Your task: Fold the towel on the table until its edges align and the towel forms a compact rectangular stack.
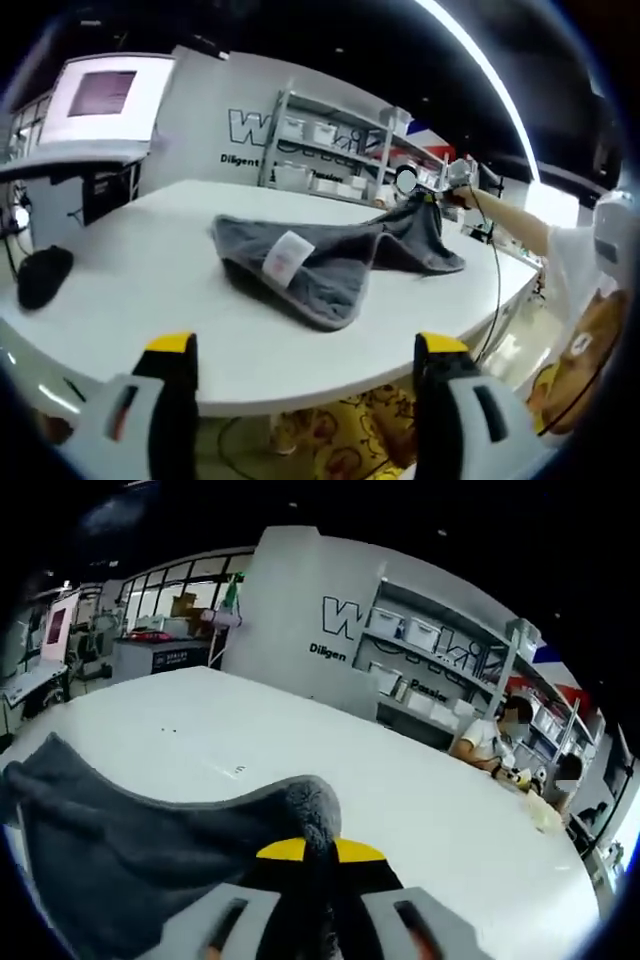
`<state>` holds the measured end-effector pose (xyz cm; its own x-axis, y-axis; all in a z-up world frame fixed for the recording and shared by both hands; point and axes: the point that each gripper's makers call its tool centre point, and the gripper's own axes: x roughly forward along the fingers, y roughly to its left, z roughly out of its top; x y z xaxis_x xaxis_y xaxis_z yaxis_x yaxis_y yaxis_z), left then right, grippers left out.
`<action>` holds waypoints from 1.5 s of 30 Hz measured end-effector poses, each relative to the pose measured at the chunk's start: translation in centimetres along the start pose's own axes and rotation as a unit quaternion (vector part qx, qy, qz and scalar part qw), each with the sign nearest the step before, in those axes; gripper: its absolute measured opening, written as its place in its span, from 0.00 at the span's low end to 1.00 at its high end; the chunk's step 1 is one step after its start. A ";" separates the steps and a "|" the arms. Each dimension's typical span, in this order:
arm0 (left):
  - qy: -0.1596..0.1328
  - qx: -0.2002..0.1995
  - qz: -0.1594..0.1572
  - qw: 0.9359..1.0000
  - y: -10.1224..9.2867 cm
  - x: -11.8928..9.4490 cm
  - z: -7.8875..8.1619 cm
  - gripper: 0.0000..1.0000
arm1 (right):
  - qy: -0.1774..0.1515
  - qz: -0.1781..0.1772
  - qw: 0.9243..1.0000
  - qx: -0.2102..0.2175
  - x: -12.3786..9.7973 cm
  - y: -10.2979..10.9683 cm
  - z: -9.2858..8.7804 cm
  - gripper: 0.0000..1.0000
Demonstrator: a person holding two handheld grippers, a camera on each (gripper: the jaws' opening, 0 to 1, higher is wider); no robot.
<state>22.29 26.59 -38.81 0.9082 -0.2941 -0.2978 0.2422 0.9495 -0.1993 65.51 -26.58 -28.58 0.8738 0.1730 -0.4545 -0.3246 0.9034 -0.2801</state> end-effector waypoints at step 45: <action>-0.006 0.013 -0.007 1.000 -0.7 0.6 1.0 0.94 | -0.062 0.092 0.993 0.041 -11.4 3.3 -8.2 0.88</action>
<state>22.99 25.87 -37.91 0.9083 -0.3068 -0.2844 0.2642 0.9478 -0.1788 51.49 -28.85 -31.28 0.8420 0.3808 -0.3820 -0.4571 0.8798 -0.1306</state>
